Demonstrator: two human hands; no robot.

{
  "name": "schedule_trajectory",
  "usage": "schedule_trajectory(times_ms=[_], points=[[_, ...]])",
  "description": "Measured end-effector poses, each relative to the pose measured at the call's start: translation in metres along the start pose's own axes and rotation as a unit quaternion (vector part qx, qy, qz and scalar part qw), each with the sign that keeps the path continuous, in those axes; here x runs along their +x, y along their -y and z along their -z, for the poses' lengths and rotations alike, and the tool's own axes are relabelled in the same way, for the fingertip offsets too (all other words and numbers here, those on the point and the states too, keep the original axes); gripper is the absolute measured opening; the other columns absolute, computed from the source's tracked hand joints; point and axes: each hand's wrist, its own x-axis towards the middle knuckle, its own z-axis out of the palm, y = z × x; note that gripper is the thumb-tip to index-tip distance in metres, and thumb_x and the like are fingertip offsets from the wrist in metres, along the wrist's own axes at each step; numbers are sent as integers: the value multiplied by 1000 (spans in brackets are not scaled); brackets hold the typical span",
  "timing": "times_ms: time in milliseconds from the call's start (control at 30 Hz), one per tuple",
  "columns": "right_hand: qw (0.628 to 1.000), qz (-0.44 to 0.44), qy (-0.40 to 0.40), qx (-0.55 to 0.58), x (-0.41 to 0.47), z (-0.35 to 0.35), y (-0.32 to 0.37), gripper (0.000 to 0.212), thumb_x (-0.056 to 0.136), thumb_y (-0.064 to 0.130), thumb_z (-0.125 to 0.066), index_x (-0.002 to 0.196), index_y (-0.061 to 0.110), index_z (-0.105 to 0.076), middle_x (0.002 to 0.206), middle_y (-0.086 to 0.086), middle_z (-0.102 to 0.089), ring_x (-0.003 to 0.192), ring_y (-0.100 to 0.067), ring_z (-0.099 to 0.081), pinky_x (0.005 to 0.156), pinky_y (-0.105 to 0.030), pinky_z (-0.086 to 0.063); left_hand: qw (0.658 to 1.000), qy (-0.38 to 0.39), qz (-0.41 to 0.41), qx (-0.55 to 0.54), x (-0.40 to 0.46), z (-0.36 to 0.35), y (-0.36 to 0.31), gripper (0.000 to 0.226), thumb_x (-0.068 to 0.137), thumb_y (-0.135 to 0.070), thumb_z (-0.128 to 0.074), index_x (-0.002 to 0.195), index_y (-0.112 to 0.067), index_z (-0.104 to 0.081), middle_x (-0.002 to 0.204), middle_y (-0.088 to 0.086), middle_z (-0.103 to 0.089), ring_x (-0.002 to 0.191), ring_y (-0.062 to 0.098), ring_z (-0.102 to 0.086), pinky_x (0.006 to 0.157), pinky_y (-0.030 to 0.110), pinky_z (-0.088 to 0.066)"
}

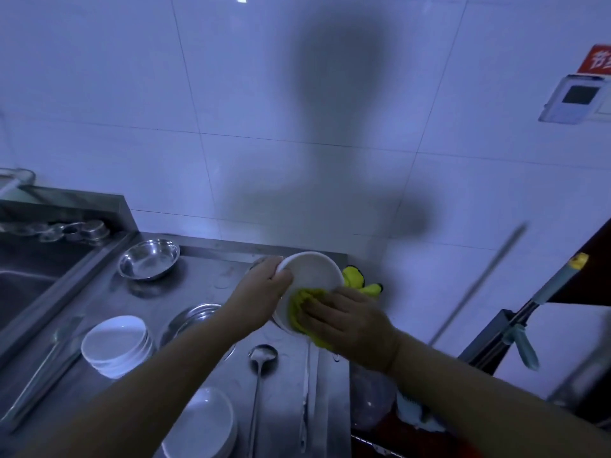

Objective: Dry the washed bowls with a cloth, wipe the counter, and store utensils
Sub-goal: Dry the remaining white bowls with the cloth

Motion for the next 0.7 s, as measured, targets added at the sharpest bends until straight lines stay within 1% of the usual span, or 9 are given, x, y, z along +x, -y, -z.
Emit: schedule_trajectory(times_ms=[67,167,200,267,367,467,600,633,700], points=[[999,37,2,-12,-1,3,-13,8,87,15,-71,91,12,-76,99,-5,-73,79,-22,-67,76,-34,-54,999,42,16,-16,4,7,-3,24,86,-23,-45,103,-15,-60,97,12,-59,83,28,-60,52,35,-53],[998,-22,-26,-48,12,1,-11,9,90,14,-66,92,11,-75,92,-7,-72,71,-24,-63,69,-34,-51,988,1,45,-147,6,5,-7,16,85,-18,-52,98,-21,-62,99,16,-63,84,30,-62,61,40,-56],[995,-64,-40,-60,19,0,-6,12,91,15,-65,95,10,-75,91,-7,-72,69,-25,-62,67,-35,-49,981,-26,39,-188,4,-1,-8,18,86,-14,-52,95,-26,-61,101,14,-63,83,27,-62,60,36,-57],[985,-144,-70,-62,32,-3,7,16,93,17,-61,100,9,-74,90,-8,-72,70,-27,-62,65,-35,-47,972,-87,8,-218,0,-15,-5,27,88,-11,-50,93,-37,-56,97,4,-61,82,17,-60,52,18,-51],[976,-188,-97,-46,36,-9,24,18,94,17,-59,101,9,-73,93,-7,-73,74,-26,-65,66,-34,-48,974,-141,-60,-168,-1,-21,-4,29,92,-13,-42,95,-41,-53,90,-8,-59,79,1,-57,52,7,-44],[990,-106,-89,-39,23,-4,13,14,89,15,-68,98,8,-75,94,-7,-74,74,-24,-67,65,-34,-52,987,-99,-71,-104,0,-10,-5,24,86,-21,-41,101,-36,-53,92,-5,-59,80,3,-55,57,16,-44],[993,115,-9,-16,11,16,-29,9,89,13,-68,91,11,-77,95,-6,-73,77,-22,-69,73,-34,-55,997,57,-52,-22,5,11,-14,38,66,-26,-42,99,-26,-61,94,6,-62,81,20,-57,64,29,-46],[989,145,7,-15,12,20,-36,10,90,12,-66,91,11,-77,94,-6,-73,78,-22,-68,76,-35,-55,995,84,-53,-12,8,16,-17,39,65,-25,-44,99,-23,-63,92,7,-63,80,19,-57,67,30,-45],[990,139,12,-27,16,23,-43,11,90,10,-65,89,11,-76,92,-6,-72,74,-24,-67,75,-36,-54,996,68,-45,-38,11,19,-22,36,63,-27,-49,95,-23,-66,87,5,-63,78,18,-56,67,31,-44]])
